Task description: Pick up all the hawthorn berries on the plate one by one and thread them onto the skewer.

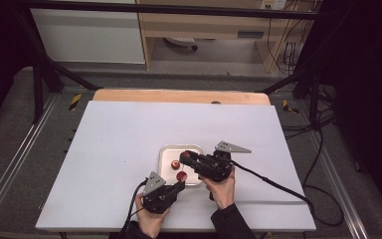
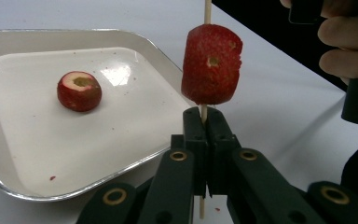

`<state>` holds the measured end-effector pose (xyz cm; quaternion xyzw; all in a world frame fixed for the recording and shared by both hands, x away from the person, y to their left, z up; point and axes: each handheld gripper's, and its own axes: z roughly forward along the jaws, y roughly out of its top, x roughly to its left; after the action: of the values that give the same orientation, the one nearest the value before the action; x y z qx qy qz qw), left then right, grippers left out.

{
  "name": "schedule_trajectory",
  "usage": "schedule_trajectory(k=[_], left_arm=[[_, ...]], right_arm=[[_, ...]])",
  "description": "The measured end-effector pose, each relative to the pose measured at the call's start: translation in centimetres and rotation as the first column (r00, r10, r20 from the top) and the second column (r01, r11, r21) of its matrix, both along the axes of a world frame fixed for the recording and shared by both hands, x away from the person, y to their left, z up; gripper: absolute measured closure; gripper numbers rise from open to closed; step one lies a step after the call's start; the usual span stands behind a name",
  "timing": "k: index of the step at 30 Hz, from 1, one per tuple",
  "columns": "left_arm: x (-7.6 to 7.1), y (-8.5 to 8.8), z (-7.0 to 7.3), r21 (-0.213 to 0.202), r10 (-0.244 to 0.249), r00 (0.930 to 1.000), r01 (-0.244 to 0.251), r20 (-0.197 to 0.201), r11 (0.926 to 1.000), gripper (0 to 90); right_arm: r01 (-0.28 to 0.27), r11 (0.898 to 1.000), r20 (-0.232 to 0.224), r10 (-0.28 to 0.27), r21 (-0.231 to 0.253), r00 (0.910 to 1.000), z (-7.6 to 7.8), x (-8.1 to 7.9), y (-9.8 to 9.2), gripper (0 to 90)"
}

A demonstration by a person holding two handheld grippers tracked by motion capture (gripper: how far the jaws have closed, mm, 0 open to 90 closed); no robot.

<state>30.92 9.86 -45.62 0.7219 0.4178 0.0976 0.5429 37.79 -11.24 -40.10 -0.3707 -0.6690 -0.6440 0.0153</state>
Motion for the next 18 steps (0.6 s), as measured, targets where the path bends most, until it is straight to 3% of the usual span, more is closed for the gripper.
schedule_trajectory(k=[4,11,14,16,18], left_arm=[[-0.1,0.07,0.0,0.013,0.025,0.9997,-0.025,0.009,0.9996,89.1],[-0.37,-0.17,0.05,0.064,0.062,0.9975,-0.064,0.034,0.9959,89.1],[-0.33,-0.26,-0.04,0.072,0.05,0.9984,-0.052,0.027,0.9961,89.1],[-0.31,-0.24,-0.12,0.059,0.025,0.9993,-0.027,0.028,0.9979,89.1],[-0.23,-0.24,-0.13,0.011,-0.018,0.9998,0.017,0.01,0.9998,89.1]], right_arm=[[-0.015,1.0,0.001,0.015,0.004,0.9999,-0.07,-0.08,0.05,62.5],[0.064,0.998,-0.011,-0.065,-0.023,0.9979,-0.18,-0.54,0.19,62.5],[0.067,0.997,-0.014,-0.068,-0.025,0.9976,-0.31,-0.6,0.27,62.5],[0.048,0.999,-0.019,-0.048,-0.024,0.9987,-0.35,-0.58,0.29,62.5],[-0.007,1.0,-0.012,0.007,-0.006,0.9999,-0.33,-0.38,0.24,62.5]])
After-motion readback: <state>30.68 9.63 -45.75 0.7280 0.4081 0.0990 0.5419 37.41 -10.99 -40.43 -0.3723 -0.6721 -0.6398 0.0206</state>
